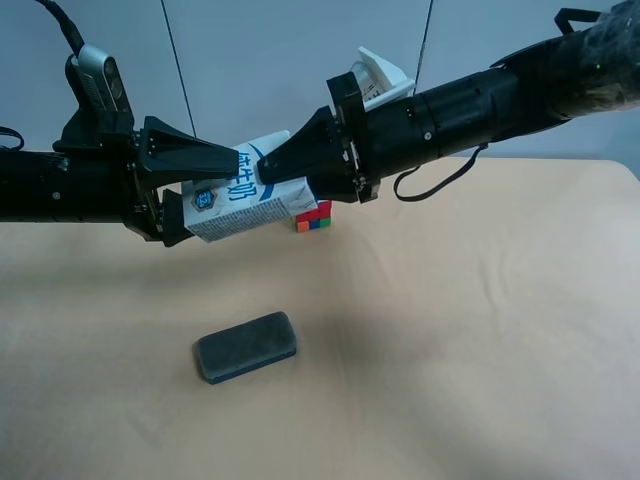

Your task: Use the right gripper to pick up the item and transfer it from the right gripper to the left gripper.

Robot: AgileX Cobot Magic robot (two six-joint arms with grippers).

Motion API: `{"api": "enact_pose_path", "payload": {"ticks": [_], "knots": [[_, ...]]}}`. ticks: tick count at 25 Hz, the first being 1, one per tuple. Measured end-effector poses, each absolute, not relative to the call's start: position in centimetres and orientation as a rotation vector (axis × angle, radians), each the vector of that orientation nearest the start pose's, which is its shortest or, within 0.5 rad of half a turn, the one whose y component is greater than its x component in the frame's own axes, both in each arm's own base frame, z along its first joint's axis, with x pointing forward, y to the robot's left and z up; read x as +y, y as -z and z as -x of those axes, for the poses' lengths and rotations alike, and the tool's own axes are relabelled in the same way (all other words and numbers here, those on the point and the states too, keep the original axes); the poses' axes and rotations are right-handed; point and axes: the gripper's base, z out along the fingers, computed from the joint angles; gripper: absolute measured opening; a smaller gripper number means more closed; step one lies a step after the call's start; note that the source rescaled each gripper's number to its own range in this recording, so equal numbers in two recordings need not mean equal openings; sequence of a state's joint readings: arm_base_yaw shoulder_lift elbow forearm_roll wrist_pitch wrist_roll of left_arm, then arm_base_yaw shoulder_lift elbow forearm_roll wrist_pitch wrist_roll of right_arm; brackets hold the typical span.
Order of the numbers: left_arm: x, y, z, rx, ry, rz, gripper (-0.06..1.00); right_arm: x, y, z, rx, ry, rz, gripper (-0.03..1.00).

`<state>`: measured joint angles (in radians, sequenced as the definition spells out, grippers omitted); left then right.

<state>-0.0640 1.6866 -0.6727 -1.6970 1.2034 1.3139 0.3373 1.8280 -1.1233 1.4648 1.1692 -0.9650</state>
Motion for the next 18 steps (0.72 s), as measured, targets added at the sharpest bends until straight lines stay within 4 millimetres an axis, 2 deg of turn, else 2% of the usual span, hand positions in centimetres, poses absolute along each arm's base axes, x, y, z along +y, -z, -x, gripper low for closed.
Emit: {"api": "enact_pose_path", "payload": {"ticks": [8,11,14,16,18], "knots": [[-10.14,-19.02,-25.88,2.199,1.646,-0.193,0.77,19.45,-23.13,-30.29,2.317,-1.711,0.555,0.00],[-10.14,-18.98,-25.83,2.205,1.646,-0.196,0.61,19.45,-23.13,-30.29,2.317,-1.711,0.555,0.00],[-10.14,-18.98,-25.83,2.207,1.648,-0.194,0.38,19.45,-23.13,-30.29,2.317,-1.711,0.555,0.00],[-10.14,-19.00,-25.83,2.206,1.650,-0.191,0.31,19.45,-23.13,-30.29,2.316,-1.711,0.556,0.00],[-10.15,-19.02,-25.83,2.204,1.654,-0.188,0.29,19.45,-23.13,-30.29,2.315,-1.710,0.557,0.00]]}}
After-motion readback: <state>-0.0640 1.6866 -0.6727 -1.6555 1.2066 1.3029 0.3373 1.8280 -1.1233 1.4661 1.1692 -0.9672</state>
